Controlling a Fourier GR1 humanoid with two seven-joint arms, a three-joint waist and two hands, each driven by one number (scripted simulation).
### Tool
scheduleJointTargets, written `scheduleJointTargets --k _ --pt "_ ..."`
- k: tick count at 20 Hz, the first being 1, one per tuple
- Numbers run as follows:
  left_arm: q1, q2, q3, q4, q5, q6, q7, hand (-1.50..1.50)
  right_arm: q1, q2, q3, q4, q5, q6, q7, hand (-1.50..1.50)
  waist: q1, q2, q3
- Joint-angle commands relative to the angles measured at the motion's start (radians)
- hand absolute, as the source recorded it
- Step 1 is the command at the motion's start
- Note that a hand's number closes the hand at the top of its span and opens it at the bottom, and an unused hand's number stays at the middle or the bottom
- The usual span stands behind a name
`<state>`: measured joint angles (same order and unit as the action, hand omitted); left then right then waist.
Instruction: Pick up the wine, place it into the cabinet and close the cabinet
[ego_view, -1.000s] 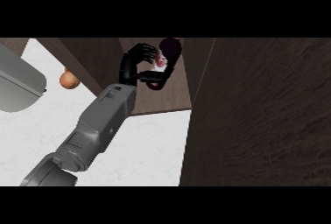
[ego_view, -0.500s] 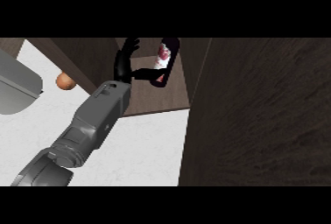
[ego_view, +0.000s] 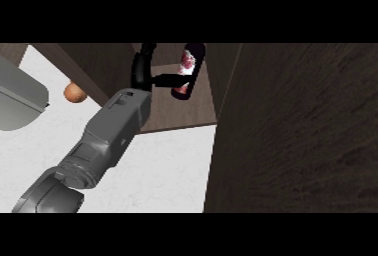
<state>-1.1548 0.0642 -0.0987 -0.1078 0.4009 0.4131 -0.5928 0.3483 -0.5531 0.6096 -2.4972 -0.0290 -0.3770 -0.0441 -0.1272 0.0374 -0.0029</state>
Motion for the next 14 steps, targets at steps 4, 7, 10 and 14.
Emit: scheduleJointTargets --k 4,7,10,14 --pt "-0.016 -0.003 0.055 -0.049 0.047 -0.144 -0.063 1.5 0.053 -0.017 0.016 -0.145 -0.024 -0.012 0.067 -1.5 0.023 -0.008 -0.001" --pt "-0.031 -0.022 0.064 -0.063 0.055 -0.216 -0.07 1.5 0.068 -0.019 -0.007 -0.141 -0.051 -0.012 0.059 -1.5 0.037 -0.014 0.001" --pt "-0.056 -0.027 0.069 -0.061 0.058 -0.247 -0.042 -1.5 0.094 -0.036 0.016 -0.192 -0.026 -0.014 0.082 -1.5 0.043 -0.023 0.001" --pt "-0.061 -0.062 0.066 -0.058 0.05 -0.261 -0.034 -1.5 0.077 -0.031 -0.004 -0.214 -0.033 -0.027 0.118 -1.5 0.064 -0.024 0.001"
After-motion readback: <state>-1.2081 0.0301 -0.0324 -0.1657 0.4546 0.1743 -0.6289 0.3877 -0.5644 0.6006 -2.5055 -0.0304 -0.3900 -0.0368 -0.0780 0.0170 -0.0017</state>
